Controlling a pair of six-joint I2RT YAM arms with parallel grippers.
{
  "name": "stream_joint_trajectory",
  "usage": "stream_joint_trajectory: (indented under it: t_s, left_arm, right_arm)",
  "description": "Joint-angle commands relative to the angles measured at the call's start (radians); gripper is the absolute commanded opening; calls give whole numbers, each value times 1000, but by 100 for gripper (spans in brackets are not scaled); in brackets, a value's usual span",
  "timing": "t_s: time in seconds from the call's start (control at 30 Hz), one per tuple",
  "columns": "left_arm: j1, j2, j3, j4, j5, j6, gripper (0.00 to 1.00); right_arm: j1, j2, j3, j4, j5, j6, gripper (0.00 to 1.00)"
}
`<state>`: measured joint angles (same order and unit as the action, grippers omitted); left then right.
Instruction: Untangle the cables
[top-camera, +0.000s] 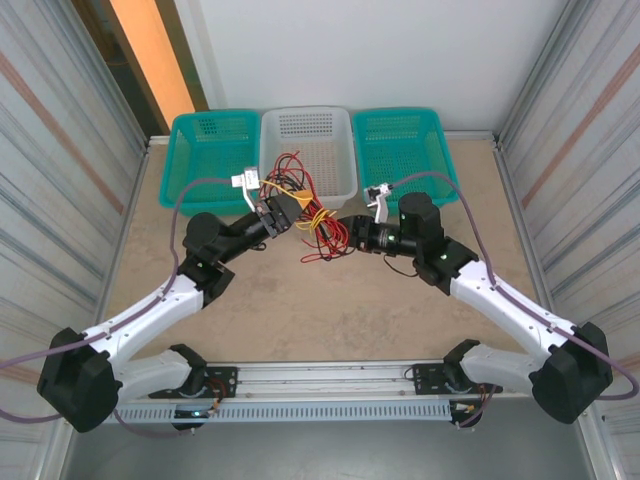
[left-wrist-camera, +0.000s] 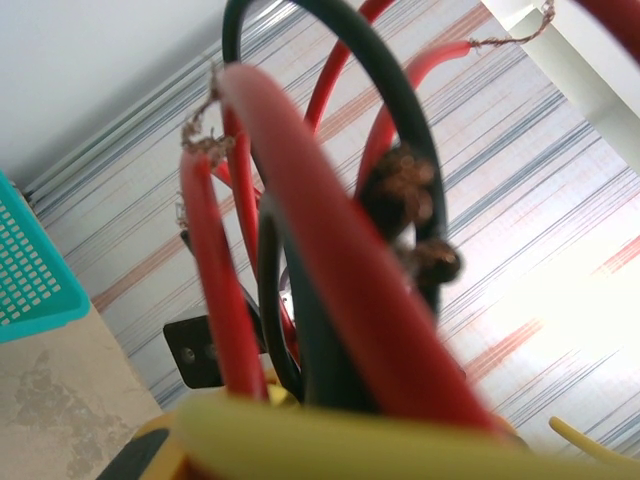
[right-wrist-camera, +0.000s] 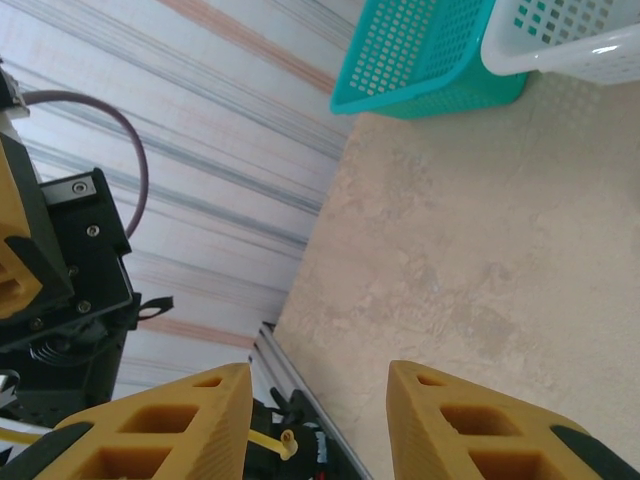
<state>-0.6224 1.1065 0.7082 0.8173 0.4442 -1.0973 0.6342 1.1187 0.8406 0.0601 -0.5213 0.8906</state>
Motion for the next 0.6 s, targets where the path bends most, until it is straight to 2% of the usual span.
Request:
stream_joint_trajectory:
  t_s: [0.0,0.1,0.33,0.47,0.57]
  left_arm:
    - [6,-40,4,69,-10,4,0]
    - [6,-44,1,71,-15,5,0]
    - [9,-54,5,63,-18,10,0]
    - [15,-55,9,62,-19,11,0]
    - [20,-57,10,65,-27,10,0]
  right_arm:
    - [23,-16,-11,35,-14,18,39]
    - [34,-16,-14,33,-11,15,34]
    - [36,-30,-24,30,5,7,16]
    - [36,-42,-26,28,13,2,0]
    - [36,-45,-32,32,14,2,0]
